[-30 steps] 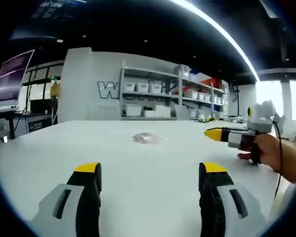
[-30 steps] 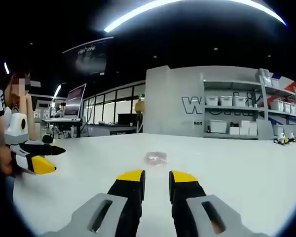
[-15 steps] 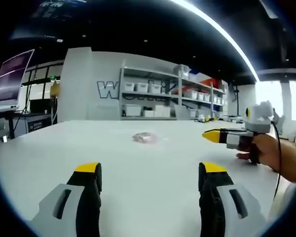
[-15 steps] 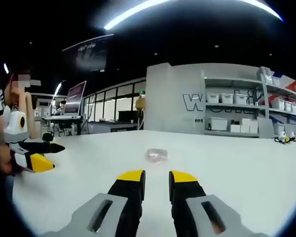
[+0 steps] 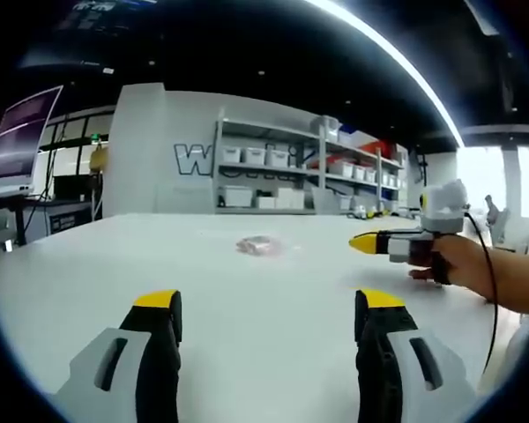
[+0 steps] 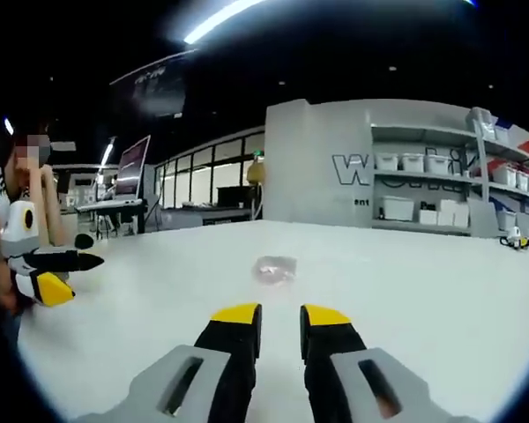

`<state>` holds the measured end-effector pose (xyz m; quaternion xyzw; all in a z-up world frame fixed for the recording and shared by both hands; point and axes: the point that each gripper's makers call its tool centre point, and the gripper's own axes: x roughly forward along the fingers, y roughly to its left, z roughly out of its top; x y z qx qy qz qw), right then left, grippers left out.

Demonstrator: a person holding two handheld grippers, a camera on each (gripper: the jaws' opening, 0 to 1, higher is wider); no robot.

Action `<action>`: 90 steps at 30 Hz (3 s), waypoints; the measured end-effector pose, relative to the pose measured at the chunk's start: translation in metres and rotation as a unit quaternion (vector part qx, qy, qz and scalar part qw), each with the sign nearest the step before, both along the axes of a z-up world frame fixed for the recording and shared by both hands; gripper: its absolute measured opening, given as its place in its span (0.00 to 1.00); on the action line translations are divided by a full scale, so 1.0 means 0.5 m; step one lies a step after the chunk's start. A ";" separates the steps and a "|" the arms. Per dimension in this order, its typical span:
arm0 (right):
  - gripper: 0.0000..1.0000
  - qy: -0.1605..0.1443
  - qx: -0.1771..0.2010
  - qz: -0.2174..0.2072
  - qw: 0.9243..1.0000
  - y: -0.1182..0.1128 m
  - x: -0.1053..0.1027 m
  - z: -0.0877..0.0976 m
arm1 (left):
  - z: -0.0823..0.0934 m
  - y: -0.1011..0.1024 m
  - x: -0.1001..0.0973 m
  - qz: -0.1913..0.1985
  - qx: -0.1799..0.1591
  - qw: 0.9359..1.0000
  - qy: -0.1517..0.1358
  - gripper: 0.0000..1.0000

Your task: Open the resealable bag by pulling the two sides of the seal apart until the entire bag opening is separated and visibly accessible.

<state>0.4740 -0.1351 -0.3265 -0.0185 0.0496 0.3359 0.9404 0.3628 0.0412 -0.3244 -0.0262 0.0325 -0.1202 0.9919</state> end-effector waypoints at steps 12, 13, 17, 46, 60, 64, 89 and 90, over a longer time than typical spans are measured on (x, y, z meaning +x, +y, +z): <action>0.13 -0.012 -0.027 0.003 1.000 0.014 0.031 -0.007 | 0.000 0.001 -0.001 -0.001 -0.001 1.000 -0.001 0.80; 0.13 -0.011 -0.029 0.003 0.999 0.016 0.035 -0.008 | 0.000 0.001 -0.001 -0.001 -0.001 1.000 -0.001 0.80; 0.13 -0.013 -0.036 0.002 0.999 0.019 0.046 -0.012 | -0.001 0.002 -0.001 -0.001 0.000 1.000 -0.001 0.80; 0.13 -0.007 -0.094 0.006 0.996 0.041 0.134 -0.039 | -0.003 -0.001 0.000 -0.002 0.004 1.000 0.000 0.80; 0.13 -0.008 -0.110 0.008 0.994 0.054 0.159 -0.047 | -0.003 -0.002 0.000 -0.002 0.005 1.000 0.002 0.80; 0.13 -0.010 -0.116 0.009 0.993 0.059 0.160 -0.048 | -0.003 -0.002 0.000 -0.003 0.004 1.000 0.002 0.80; 0.13 -0.012 -0.135 0.009 0.991 0.074 0.202 -0.056 | -0.004 0.001 0.003 -0.001 -0.003 1.000 0.006 0.79; 0.13 -0.012 -0.136 0.008 0.991 0.073 0.207 -0.056 | -0.004 0.001 0.003 -0.001 -0.004 1.000 0.006 0.79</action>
